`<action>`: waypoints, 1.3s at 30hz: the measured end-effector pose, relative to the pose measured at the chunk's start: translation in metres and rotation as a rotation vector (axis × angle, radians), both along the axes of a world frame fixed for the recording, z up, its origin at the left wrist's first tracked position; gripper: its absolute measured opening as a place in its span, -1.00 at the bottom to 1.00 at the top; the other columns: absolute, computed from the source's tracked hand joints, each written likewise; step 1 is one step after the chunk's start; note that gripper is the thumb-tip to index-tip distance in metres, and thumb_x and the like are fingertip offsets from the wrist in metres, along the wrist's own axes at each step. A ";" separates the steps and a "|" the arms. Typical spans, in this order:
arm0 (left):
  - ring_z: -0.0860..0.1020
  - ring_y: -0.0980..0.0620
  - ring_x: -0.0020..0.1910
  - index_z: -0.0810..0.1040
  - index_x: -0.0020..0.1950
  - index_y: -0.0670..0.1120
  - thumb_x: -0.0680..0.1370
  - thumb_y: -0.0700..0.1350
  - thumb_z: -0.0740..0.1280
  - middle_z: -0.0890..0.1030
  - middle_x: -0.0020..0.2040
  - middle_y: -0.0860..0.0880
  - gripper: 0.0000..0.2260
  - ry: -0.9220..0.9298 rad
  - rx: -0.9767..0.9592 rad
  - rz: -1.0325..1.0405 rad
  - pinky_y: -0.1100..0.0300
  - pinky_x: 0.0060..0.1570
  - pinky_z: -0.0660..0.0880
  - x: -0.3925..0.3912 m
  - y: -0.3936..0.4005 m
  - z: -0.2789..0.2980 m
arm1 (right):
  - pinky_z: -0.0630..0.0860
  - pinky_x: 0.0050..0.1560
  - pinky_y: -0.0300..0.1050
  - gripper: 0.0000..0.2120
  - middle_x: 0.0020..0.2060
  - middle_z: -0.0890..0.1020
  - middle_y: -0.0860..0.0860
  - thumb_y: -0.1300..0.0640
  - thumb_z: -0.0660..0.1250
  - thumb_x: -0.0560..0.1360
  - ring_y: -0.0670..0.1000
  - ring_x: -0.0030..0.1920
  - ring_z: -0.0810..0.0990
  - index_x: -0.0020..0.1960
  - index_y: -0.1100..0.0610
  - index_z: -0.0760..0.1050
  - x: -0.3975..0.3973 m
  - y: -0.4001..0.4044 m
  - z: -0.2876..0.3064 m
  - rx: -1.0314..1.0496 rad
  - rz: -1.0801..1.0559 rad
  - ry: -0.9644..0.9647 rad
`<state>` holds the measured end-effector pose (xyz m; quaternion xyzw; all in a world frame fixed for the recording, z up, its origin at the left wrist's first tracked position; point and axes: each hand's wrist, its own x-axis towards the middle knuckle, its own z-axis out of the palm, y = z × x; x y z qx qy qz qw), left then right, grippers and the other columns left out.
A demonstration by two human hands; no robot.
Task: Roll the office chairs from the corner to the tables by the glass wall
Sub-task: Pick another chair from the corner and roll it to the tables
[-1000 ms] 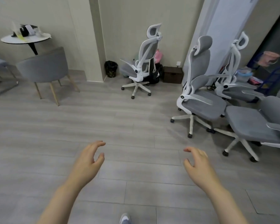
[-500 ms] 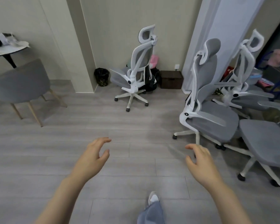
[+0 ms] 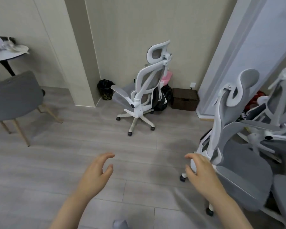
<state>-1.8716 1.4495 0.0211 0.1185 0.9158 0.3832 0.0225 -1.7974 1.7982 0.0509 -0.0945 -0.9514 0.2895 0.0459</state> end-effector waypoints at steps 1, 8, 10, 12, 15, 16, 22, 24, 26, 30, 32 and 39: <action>0.41 0.20 0.28 0.38 0.14 0.32 0.57 -0.11 0.31 0.46 0.29 0.19 -0.68 -0.007 0.001 -0.005 0.22 0.24 0.34 -0.022 0.005 -0.004 | 0.32 0.28 -0.12 -0.72 0.14 0.49 -0.11 0.15 0.31 0.52 -0.07 0.24 0.40 0.22 0.01 0.47 -0.018 0.006 -0.005 -0.002 0.001 -0.014; 0.44 0.14 0.26 0.49 0.27 0.07 0.56 -0.19 0.32 0.45 0.28 0.18 -0.69 0.032 0.003 -0.002 0.17 0.18 0.38 -0.213 0.050 -0.006 | 0.37 0.26 -0.07 -0.71 0.13 0.50 -0.08 0.15 0.31 0.52 0.01 0.24 0.43 0.24 0.04 0.48 -0.181 0.052 -0.020 0.025 -0.087 -0.040; 0.47 0.14 0.22 0.49 0.28 0.06 0.56 -0.18 0.31 0.46 0.29 0.16 -0.70 0.026 -0.012 -0.038 0.21 0.13 0.38 -0.271 0.061 -0.002 | 0.36 0.29 -0.06 -0.70 0.18 0.50 -0.06 0.13 0.30 0.53 0.00 0.28 0.41 0.27 0.04 0.46 -0.234 0.063 -0.014 0.026 -0.105 -0.058; 0.49 0.17 0.10 0.48 0.29 0.07 0.56 -0.15 0.31 0.47 0.29 0.17 -0.69 0.039 -0.023 -0.060 0.24 0.07 0.36 -0.326 0.071 0.007 | 0.36 0.30 -0.05 -0.70 0.20 0.49 -0.06 0.12 0.29 0.55 -0.02 0.30 0.38 0.28 0.02 0.44 -0.283 0.073 -0.004 0.012 -0.123 -0.058; 0.46 0.22 0.05 0.49 0.28 0.06 0.55 -0.19 0.31 0.46 0.24 0.20 -0.68 0.091 -0.016 -0.067 0.30 0.08 0.32 -0.401 0.090 0.028 | 0.35 0.31 -0.04 -0.71 0.17 0.48 -0.10 0.12 0.27 0.55 -0.05 0.30 0.36 0.26 -0.01 0.43 -0.352 0.085 0.010 -0.021 -0.143 -0.012; 0.43 0.29 0.09 0.50 0.28 0.04 0.55 -0.21 0.32 0.46 0.22 0.21 -0.68 0.104 -0.016 -0.067 0.35 0.10 0.30 -0.421 0.096 0.033 | 0.35 0.32 -0.03 -0.72 0.16 0.46 -0.13 0.11 0.27 0.55 -0.06 0.29 0.36 0.26 -0.02 0.43 -0.371 0.089 0.013 -0.028 -0.147 -0.005; 0.32 0.55 0.15 0.49 0.25 0.07 0.54 -0.22 0.32 0.45 0.19 0.28 -0.68 0.104 -0.007 -0.127 0.64 0.08 0.18 -0.519 0.140 0.034 | 0.34 0.32 0.00 -0.73 0.08 0.45 -0.13 0.18 0.31 0.52 -0.01 0.26 0.40 0.22 0.04 0.47 -0.470 0.117 0.007 -0.051 -0.151 0.025; 0.35 0.48 0.16 0.48 0.24 0.10 0.54 -0.21 0.31 0.44 0.18 0.32 -0.68 0.095 -0.007 -0.127 0.62 0.05 0.22 -0.548 0.156 0.030 | 0.37 0.29 0.03 -0.72 0.08 0.52 -0.07 0.22 0.34 0.48 0.05 0.22 0.45 0.18 0.09 0.51 -0.506 0.134 0.000 -0.030 -0.138 0.043; 0.38 0.37 0.16 0.49 0.25 0.09 0.55 -0.21 0.30 0.44 0.19 0.32 -0.69 0.093 -0.009 -0.105 0.63 0.04 0.22 -0.580 0.172 0.028 | 0.38 0.26 0.02 -0.72 0.08 0.56 0.00 0.23 0.36 0.46 0.07 0.19 0.47 0.17 0.10 0.52 -0.545 0.153 -0.003 -0.019 -0.122 0.066; 0.42 0.26 0.12 0.42 0.22 0.19 0.56 -0.19 0.30 0.45 0.24 0.22 -0.67 0.136 -0.004 -0.061 0.58 -0.04 0.28 -0.657 0.211 0.033 | 0.41 0.23 0.07 -0.73 0.07 0.58 0.04 0.25 0.38 0.45 0.12 0.16 0.49 0.15 0.11 0.53 -0.636 0.198 -0.002 -0.010 -0.083 0.115; 0.40 0.28 0.16 0.39 0.22 0.22 0.58 -0.14 0.29 0.44 0.26 0.21 -0.69 0.129 0.010 -0.010 0.60 -0.06 0.28 -0.696 0.234 0.037 | 0.40 0.23 0.06 -0.72 0.09 0.57 0.04 0.23 0.37 0.47 0.11 0.17 0.48 0.17 0.11 0.53 -0.684 0.220 0.002 0.002 -0.050 0.106; 0.39 0.28 0.29 0.32 0.43 0.10 0.64 0.01 0.19 0.43 0.31 0.18 -0.65 0.136 0.283 0.159 0.28 0.21 0.31 -0.797 0.324 0.071 | 0.36 0.27 0.00 -0.73 0.14 0.54 -0.03 0.17 0.30 0.51 0.03 0.20 0.42 0.20 0.07 0.50 -0.835 0.278 0.051 0.048 0.129 0.169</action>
